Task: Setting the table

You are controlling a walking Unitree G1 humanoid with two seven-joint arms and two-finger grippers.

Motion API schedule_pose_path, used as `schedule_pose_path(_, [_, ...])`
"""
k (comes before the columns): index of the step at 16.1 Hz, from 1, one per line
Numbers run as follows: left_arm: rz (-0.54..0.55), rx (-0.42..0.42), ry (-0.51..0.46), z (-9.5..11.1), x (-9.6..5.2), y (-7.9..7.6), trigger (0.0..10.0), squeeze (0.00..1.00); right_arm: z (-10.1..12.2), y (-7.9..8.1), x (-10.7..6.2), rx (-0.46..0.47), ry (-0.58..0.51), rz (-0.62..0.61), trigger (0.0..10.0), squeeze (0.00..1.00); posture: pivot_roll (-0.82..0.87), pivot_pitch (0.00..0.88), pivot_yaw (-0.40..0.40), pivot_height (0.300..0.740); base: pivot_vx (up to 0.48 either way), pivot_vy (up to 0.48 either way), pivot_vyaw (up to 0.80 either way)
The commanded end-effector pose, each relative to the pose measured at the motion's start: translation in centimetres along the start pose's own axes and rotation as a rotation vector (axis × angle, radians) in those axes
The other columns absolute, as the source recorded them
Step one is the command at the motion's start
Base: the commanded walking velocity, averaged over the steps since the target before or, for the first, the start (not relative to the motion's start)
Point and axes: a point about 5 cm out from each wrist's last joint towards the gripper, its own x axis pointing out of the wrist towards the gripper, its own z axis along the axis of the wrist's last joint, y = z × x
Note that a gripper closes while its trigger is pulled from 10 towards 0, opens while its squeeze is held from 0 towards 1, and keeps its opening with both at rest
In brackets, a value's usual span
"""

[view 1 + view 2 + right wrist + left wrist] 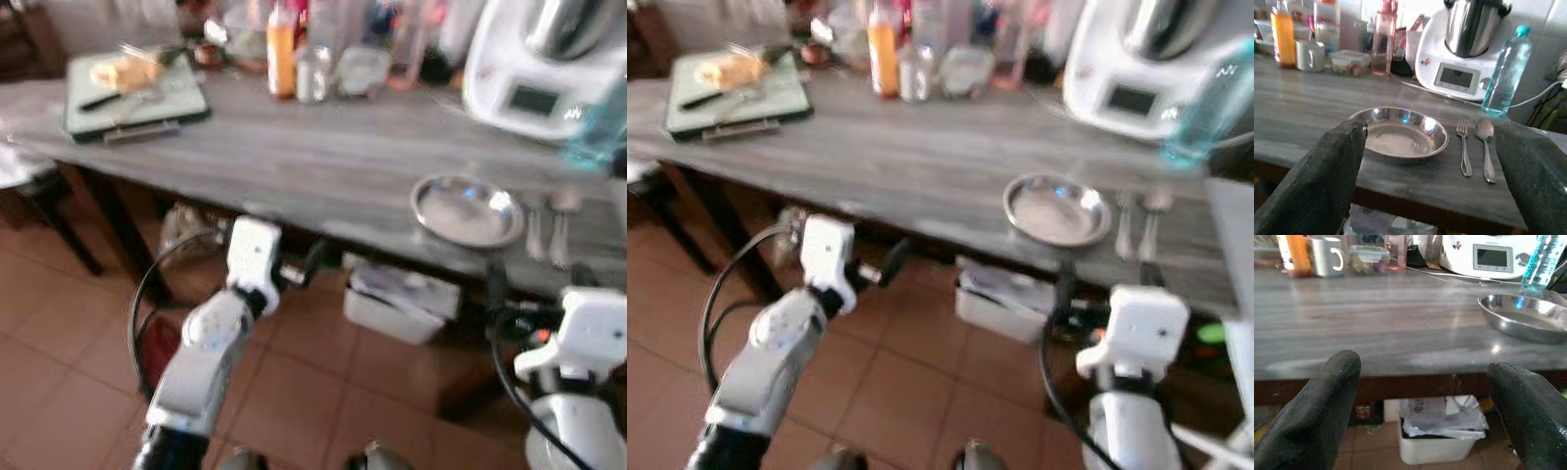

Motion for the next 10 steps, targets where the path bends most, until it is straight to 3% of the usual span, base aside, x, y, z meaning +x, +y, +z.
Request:
schedule_pose_path(1, [-0.006,0.001,-0.001,0.21,-0.01,-0.11,10.0,0.0,0.16,-0.18,0.08,-0.009,-0.004,0.002,10.0,0.0,-0.01,0.123,-0.012,0.714,-0.266,0.0,0.0])
schedule_pose_path(10, [-0.013,0.008,0.007,0.22,0.02,-0.17,10.0,0.0,0.26,-0.22,0.35,-0.003,-0.009,-0.004,10.0,0.0,-0.01,0.123,-0.008,0.714,-0.269,0.0,0.0])
